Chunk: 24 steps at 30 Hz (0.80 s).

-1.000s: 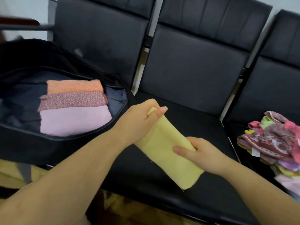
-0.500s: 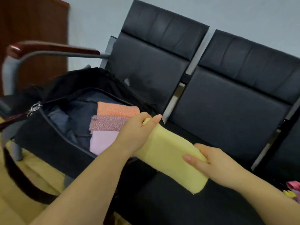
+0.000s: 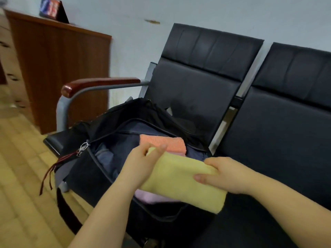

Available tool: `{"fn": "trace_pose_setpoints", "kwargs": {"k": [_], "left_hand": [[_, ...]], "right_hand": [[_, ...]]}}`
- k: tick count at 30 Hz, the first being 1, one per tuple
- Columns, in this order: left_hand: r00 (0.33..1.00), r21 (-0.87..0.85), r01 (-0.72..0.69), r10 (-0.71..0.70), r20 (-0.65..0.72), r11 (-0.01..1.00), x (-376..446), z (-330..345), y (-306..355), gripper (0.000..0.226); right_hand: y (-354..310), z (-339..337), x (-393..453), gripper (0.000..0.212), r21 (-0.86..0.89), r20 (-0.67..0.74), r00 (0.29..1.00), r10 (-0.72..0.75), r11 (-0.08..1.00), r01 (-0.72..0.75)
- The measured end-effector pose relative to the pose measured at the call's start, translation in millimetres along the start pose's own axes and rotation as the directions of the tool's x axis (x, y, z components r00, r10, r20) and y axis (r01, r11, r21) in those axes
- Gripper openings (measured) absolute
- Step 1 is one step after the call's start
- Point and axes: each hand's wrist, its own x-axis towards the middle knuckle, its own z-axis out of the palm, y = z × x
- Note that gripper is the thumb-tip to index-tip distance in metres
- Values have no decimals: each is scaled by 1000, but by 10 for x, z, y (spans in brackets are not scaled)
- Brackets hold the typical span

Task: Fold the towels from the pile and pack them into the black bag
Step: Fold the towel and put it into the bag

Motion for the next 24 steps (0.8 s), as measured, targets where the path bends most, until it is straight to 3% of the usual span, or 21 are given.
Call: {"fn": "trace_pose_setpoints", "kwargs": {"k": [5,8,13,19,24], "left_hand": [[995,118,-71,63,72,990,94,25,58,37],[976,177,-165,135,170,970,161,47,131,27],[918,253,-336,255,303,907,283,62,284,27],[968,291,-195,136,212,937,568,-37,205,36],[931,214,-153,68,359,965,683,-204,73,52]], "right_hand": [[-7,193,200,37,37,176,984,22,999,-29],[11,233,290,50,94,189,981,36,994,-55],[-112,194,405,73,344,191,981,-24,938,-44],[-36,247,462,47,302,290,957,2,949,-93],[128,153,538,23,366,380,925,6,917,-156]]}}
